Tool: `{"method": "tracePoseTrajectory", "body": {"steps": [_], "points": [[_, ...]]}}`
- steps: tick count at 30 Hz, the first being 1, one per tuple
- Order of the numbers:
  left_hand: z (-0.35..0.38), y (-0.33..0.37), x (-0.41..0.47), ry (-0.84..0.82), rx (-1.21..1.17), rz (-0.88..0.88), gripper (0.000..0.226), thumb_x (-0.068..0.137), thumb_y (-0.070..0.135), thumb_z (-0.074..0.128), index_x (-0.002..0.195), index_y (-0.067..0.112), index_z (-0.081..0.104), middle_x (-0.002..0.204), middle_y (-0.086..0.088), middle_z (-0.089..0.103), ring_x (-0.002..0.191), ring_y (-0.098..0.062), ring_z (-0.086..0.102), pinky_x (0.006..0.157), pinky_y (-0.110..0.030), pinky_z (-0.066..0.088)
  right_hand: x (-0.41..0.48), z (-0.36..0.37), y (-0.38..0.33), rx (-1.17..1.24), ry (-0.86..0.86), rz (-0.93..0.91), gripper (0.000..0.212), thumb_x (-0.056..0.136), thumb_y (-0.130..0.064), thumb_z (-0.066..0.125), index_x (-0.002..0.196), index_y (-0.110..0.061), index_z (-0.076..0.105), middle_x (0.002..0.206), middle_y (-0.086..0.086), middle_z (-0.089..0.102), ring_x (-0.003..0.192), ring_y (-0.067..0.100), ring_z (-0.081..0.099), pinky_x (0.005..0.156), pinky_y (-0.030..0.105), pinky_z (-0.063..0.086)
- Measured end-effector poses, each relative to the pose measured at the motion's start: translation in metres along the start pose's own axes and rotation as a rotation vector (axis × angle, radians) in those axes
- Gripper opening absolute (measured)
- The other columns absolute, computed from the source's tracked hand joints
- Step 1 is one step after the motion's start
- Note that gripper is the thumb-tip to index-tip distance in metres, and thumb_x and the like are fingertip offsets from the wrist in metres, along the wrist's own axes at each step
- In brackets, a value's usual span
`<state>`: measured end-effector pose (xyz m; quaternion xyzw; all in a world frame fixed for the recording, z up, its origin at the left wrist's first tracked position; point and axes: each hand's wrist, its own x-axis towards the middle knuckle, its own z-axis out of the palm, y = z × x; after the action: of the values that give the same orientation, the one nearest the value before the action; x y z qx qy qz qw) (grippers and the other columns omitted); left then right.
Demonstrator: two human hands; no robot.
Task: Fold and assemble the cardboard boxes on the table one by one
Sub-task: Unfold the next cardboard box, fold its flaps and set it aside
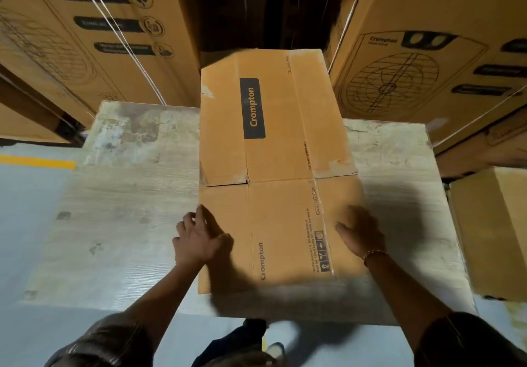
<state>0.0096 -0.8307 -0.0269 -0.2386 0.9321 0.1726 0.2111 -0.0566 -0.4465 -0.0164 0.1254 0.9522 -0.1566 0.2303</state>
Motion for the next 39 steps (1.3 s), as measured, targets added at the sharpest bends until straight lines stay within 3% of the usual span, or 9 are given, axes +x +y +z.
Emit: {"method": "tracePoseTrajectory", "body": {"steps": [3,7,9,14,18,23,27,33,39], "points": [[0.004,0.006,0.003,0.035,-0.467,-0.312,0.076,0.074,0.054,0.073,0.135,0.017,0.045,0.134,-0.016,0.051,0.124,-0.04,0.051,0.104,-0.054,0.045,0.0,-0.001,0.016,0.275,0.1,0.25,0.069,0.068,-0.064,0.047,0.122,-0.023,0.062,0.125,0.014,0.058,0.114,0.04,0.055,0.096,0.05,0.049],[0.002,0.005,0.009,-0.002,-0.771,-0.535,0.065,0.091,0.054,0.061,0.133,0.005,0.051,0.129,-0.022,0.061,0.116,-0.042,0.058,0.102,-0.051,0.048,0.01,-0.003,0.027,0.569,0.066,0.367,0.066,0.061,-0.052,0.066,0.108,-0.007,0.069,0.103,0.017,0.068,0.102,0.037,0.064,0.081,0.038,0.049],[0.004,0.004,0.003,0.027,-0.676,-0.494,0.06,0.099,0.056,0.049,0.13,0.005,0.051,0.127,-0.023,0.062,0.116,-0.043,0.058,0.1,-0.051,0.047,0.014,-0.002,0.029,0.604,-0.011,0.362,0.066,0.073,-0.054,0.068,0.112,0.0,0.066,0.107,0.02,0.068,0.096,0.034,0.063,0.075,0.034,0.044],[-0.002,0.005,-0.03,0.309,-0.364,-0.234,0.048,0.103,0.061,0.036,0.1,0.014,0.048,0.099,-0.015,0.068,0.087,-0.036,0.063,0.079,-0.045,0.051,0.005,-0.002,0.028,0.569,0.026,0.171,0.049,0.097,-0.047,0.058,0.117,-0.003,0.068,0.119,0.019,0.068,0.112,0.038,0.061,0.096,0.041,0.046],[-0.018,0.021,-0.056,0.412,-0.382,-0.162,0.041,0.106,0.054,0.037,0.099,0.016,0.05,0.098,-0.013,0.068,0.084,-0.032,0.062,0.076,-0.042,0.049,-0.026,-0.007,0.018,0.434,0.281,0.012,0.066,0.094,-0.064,0.047,0.113,-0.004,0.069,0.11,0.02,0.072,0.103,0.041,0.066,0.09,0.045,0.053],[-0.032,0.027,-0.1,0.563,-0.504,-0.134,0.044,0.105,0.054,0.038,0.096,0.013,0.051,0.091,-0.008,0.063,0.079,-0.028,0.056,0.071,-0.04,0.044,-0.059,-0.034,0.029,0.486,0.359,-0.048,0.08,0.085,-0.078,0.034,0.114,-0.01,0.066,0.099,0.023,0.071,0.092,0.043,0.066,0.081,0.047,0.055],[-0.043,0.033,-0.144,0.666,-0.637,-0.083,0.046,0.104,0.054,0.039,0.091,0.011,0.049,0.079,-0.005,0.055,0.073,-0.024,0.051,0.063,-0.037,0.037,-0.081,-0.061,0.045,0.556,0.426,-0.108,0.069,0.093,-0.066,0.047,0.13,-0.009,0.062,0.114,0.02,0.07,0.104,0.04,0.064,0.086,0.044,0.055],[-0.036,0.007,-0.208,0.77,-0.677,-0.15,0.046,0.103,0.058,0.037,0.09,0.015,0.048,0.081,-0.006,0.057,0.075,-0.029,0.055,0.066,-0.045,0.049,-0.13,-0.075,0.05,0.635,0.464,-0.281,0.047,0.097,-0.049,0.056,0.117,-0.008,0.069,0.111,0.015,0.073,0.099,0.035,0.066,0.083,0.037,0.051],[-0.046,-0.052,-0.258,0.844,-0.684,-0.233,0.044,0.105,0.054,0.038,0.09,0.013,0.047,0.079,-0.004,0.055,0.076,-0.028,0.052,0.059,-0.037,0.033,-0.167,-0.062,0.01,0.622,0.386,-0.396,0.048,0.097,-0.051,0.055,0.113,-0.009,0.07,0.108,0.013,0.073,0.093,0.031,0.065,0.076,0.033,0.049]]}}
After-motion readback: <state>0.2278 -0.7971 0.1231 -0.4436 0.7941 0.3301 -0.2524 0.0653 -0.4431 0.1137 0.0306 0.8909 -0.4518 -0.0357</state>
